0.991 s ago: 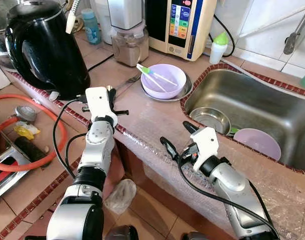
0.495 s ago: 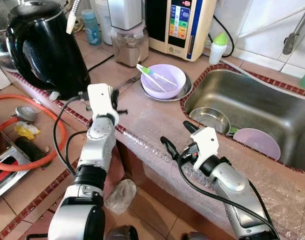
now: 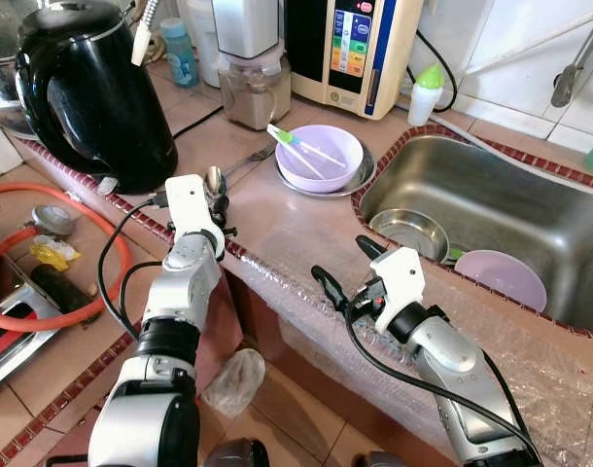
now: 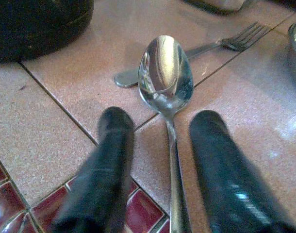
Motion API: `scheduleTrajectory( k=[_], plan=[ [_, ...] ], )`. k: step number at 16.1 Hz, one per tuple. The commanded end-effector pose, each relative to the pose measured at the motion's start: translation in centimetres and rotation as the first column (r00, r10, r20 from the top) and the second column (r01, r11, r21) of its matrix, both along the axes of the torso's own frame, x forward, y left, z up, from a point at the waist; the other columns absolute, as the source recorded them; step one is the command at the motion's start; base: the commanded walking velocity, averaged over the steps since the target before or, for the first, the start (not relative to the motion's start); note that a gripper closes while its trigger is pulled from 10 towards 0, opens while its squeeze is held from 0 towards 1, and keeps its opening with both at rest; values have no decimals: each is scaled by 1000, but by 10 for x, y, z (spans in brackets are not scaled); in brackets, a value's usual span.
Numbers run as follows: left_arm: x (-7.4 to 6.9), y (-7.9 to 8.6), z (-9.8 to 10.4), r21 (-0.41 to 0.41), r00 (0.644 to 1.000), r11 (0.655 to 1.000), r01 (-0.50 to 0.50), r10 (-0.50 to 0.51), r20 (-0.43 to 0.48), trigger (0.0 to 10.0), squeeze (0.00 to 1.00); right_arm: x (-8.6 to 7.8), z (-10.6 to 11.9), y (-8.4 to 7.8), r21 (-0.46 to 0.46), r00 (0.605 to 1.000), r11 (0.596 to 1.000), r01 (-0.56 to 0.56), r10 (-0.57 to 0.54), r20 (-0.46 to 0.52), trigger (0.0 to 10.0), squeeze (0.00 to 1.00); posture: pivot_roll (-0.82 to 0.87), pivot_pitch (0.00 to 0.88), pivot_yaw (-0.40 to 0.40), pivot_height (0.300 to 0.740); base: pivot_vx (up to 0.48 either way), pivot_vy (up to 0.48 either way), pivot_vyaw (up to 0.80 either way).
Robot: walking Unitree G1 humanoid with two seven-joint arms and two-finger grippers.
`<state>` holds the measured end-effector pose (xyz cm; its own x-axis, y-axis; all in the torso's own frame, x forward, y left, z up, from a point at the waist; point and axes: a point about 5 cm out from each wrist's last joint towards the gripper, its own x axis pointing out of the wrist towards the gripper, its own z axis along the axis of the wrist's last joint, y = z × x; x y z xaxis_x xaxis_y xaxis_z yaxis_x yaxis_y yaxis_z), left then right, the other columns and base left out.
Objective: Kitchen organization
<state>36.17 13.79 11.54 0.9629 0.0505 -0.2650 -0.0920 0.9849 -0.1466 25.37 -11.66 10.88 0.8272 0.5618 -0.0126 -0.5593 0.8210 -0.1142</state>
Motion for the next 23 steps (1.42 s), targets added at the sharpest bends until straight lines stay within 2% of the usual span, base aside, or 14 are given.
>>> scheduleTrajectory(
  k=[1,7,8,9,10,14,19,20,21,22,23],
  plan=[
    [6,4,5,2,1000,1000,-6,6,-9,10000,1000,-1,0,1,-2,1000,1000,1,-1,6,10000,0,-97,23,56,740,0,0,0],
    [15,14,4,8,997,1000,-21,21,-70,10000,1000,-8,-1,-1,-5,1000,1000,6,-6,-5,10000,0,-114,53,61,740,0,0,0],
    [18,13,2,18,993,1000,-5,7,-118,10000,1000,-11,-2,-1,-5,1000,1000,6,-6,-11,10000,0,-119,61,66,740,0,0,0],
    [18,13,1,17,992,1000,-3,5,-127,10000,1000,-12,-2,0,-4,1000,1000,6,-6,-11,10000,0,-119,61,66,740,0,0,0],
    [21,9,4,15,992,999,32,-30,-123,10000,0,-12,-2,-1,-3,1000,1000,11,-11,-12,10000,0,-124,63,72,740,0,0,0],
    [28,0,14,20,993,997,74,-72,-90,10000,0,-13,-1,-2,0,1000,1000,24,-24,-12,10000,0,-130,67,81,740,0,0,0],
    [26,-5,5,17,986,995,102,-99,-135,10000,0,-13,-1,-2,-2,1000,1000,28,-28,-12,10000,0,-123,68,76,740,0,0,0],
    [23,-7,-3,8,980,994,112,-109,-167,9490,0,-13,0,-2,-3,1000,1000,26,-26,-12,10000,0,-120,68,77,740,0,0,0],
    [21,-7,-7,11,976,993,116,-112,-186,8039,0,-12,0,-1,-2,1000,1000,24,-24,-12,10000,0,-118,70,78,740,0,0,0],
    [20,-7,-12,21,972,991,130,-123,-200,2980,0,-12,0,-1,-2,1000,1000,24,-24,-11,10000,0,-119,72,79,740,0,0,0],
    [18,-7,-16,34,968,989,147,-137,-212,0,0,-12,0,-1,-2,1000,1000,25,-25,-12,10000,0,-121,74,81,740,0,0,0]
  ],
)
